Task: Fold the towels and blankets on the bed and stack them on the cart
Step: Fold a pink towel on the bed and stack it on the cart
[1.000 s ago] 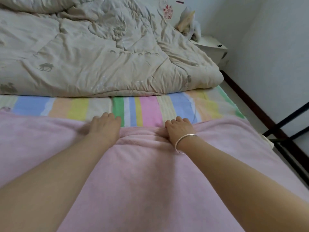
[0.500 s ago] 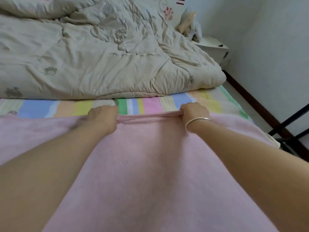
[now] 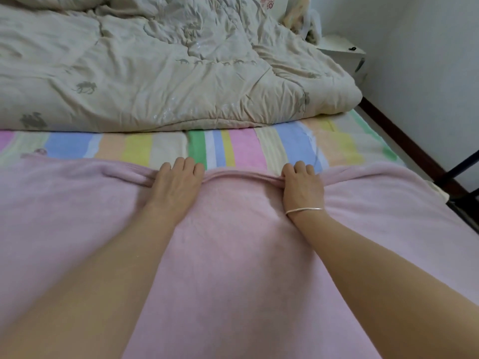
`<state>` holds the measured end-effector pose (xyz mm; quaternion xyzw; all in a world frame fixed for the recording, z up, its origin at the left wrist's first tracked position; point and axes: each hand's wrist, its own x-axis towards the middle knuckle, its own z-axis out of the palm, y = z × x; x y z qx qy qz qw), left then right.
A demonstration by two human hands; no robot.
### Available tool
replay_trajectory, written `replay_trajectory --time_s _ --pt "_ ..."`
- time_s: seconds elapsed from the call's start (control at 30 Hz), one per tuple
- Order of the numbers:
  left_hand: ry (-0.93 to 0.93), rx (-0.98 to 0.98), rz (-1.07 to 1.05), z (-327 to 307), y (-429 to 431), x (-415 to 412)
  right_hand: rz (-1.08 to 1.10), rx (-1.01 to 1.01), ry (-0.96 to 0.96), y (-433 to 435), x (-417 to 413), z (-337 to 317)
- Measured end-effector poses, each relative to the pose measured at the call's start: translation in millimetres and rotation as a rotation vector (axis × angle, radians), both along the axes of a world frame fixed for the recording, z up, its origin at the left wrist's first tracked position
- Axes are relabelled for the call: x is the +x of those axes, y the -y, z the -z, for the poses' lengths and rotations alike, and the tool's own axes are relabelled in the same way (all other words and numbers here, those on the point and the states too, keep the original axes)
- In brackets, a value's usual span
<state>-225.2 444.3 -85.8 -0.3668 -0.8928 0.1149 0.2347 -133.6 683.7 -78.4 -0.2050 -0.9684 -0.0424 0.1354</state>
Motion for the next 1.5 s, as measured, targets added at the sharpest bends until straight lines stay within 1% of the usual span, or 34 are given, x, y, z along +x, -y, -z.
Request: replay_trajectory --time_s 0.07,0.13,0.2,0.3,0.43,0.5,0.57,0.63,0.7,0.77,0.87,0.93,0.97,1.07,1.13,1.2,1.33,1.5 --pt "-0.002 0.050 0.085 -5 14 10 0.026 -0.097 0.039 0 12 -5" --pt "0.003 0.059 0.156 -10 27 21 0.031 -0.166 0.059 -3 23 -12" --pt "0.029 0.051 0.139 -18 40 38 0.001 -0.184 0.066 -1 41 -17" --pt "0.016 0.077 -0.054 -30 68 55 -0.006 -0.183 0.018 7 86 -25" --pt "-0.022 0.135 -0.396 -37 150 85 -0.058 -0.042 -0.113 16 169 -35" --pt "-0.008 0.172 -0.496 -32 184 99 -0.043 0.010 -0.140 16 198 -35" --pt "0.020 0.132 -0.476 -21 208 128 -0.040 0.052 -0.148 24 230 -31" --pt "0.062 0.126 -0.434 -15 226 160 -0.009 -0.009 -0.176 36 255 -29" --pt "0.085 0.204 -0.454 -17 239 184 0.071 -0.101 -0.203 43 267 -26" --pt "0.042 0.264 -0.484 -19 250 200 0.072 -0.096 -0.239 49 275 -24" --pt "-0.029 0.322 -0.456 -18 264 220 0.041 -0.045 -0.329 63 289 -18" --pt "-0.001 0.432 -0.427 -16 268 232 0.035 -0.065 -0.377 69 298 -11" --pt "0.031 0.518 -0.433 -15 269 237 0.034 -0.081 -0.389 69 303 -8" --pt "0.117 0.789 -0.493 -12 277 254 0.024 -0.150 -0.460 69 317 -6" --pt "0.129 0.894 -0.534 -12 285 263 0.007 -0.156 -0.485 72 325 -6" --pt "0.141 0.915 -0.527 -12 289 272 -0.005 -0.136 -0.477 74 334 -4" --pt "0.152 0.843 -0.469 -18 304 302 0.035 -0.180 -0.444 80 354 -6" --pt "0.193 0.860 -0.506 -27 327 354 0.056 -0.217 -0.392 89 387 -22"
